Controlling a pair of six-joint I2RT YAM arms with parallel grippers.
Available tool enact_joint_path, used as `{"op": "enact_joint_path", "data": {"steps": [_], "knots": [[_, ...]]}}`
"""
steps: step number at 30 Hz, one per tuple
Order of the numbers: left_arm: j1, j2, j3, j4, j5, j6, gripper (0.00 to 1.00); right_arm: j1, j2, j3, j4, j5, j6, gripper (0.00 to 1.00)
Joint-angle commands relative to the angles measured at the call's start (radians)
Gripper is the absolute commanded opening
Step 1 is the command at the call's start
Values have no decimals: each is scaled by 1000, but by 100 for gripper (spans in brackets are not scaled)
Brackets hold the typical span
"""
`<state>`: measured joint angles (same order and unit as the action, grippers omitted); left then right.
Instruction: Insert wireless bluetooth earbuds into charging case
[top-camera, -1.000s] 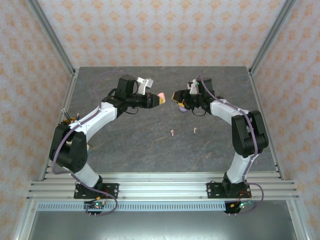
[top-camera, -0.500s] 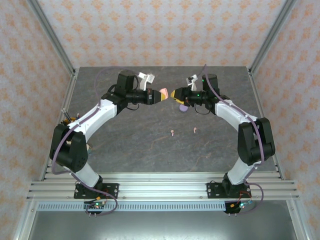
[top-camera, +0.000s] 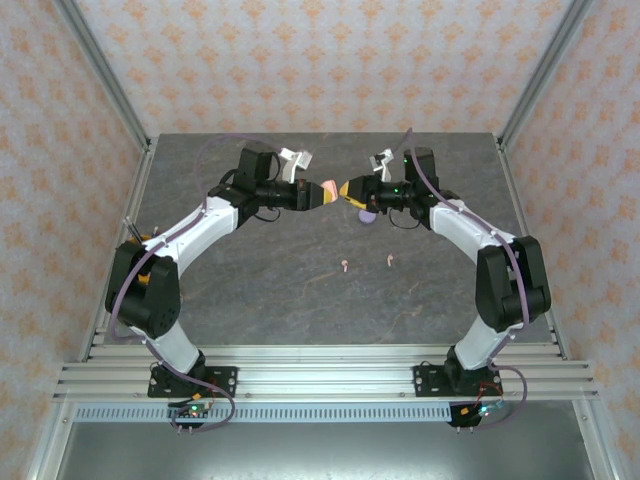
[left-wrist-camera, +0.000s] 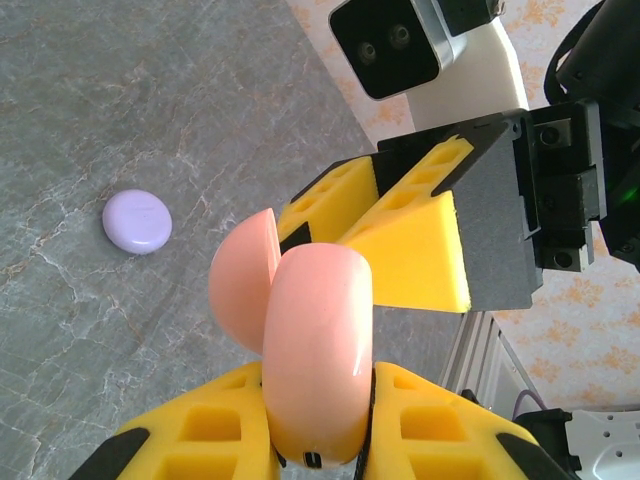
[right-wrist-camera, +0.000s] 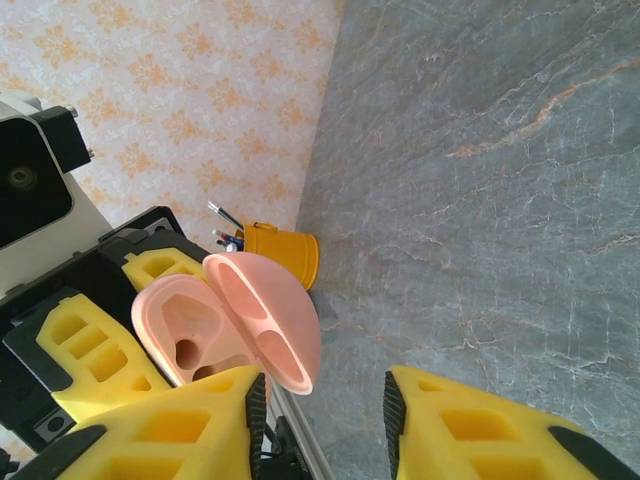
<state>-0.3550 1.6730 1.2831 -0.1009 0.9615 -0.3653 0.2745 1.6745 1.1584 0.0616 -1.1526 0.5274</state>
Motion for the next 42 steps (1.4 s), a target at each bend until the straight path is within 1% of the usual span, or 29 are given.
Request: {"op": "enact_joint_path", "data": {"steps": [1,15,24,27,29,32,35,37,40,42], "knots": [[-13,3,51,7,17,2,4,8,-33,24,33,-25,-6,37],[-34,11,75,-6,25,8,3,31,10,67,37,-19,-1,31],[-39,5,67,2,33,5,3,30,30,82,34,0,-5,12],[-39,2,63,4,31,3,5,29,30,91,27,3,-10,4],[-39,5,60,4,26,4,9,29,30,99,10,8,-19,1],[-39,2,58,4,14,5,24,29,27,117,-27,17,-44,0],[-36,-5,59,-4,-5,10,45,28,23,142,-91,31,-87,0],[-29,-13,67,-18,-10,18,57,28,22,162,-151,43,-131,0],[-7,-29,90,-75,-13,49,69,28,22,198,-254,67,-211,0],[14,-42,109,-129,-11,79,74,27,26,227,-325,87,-276,0]]}}
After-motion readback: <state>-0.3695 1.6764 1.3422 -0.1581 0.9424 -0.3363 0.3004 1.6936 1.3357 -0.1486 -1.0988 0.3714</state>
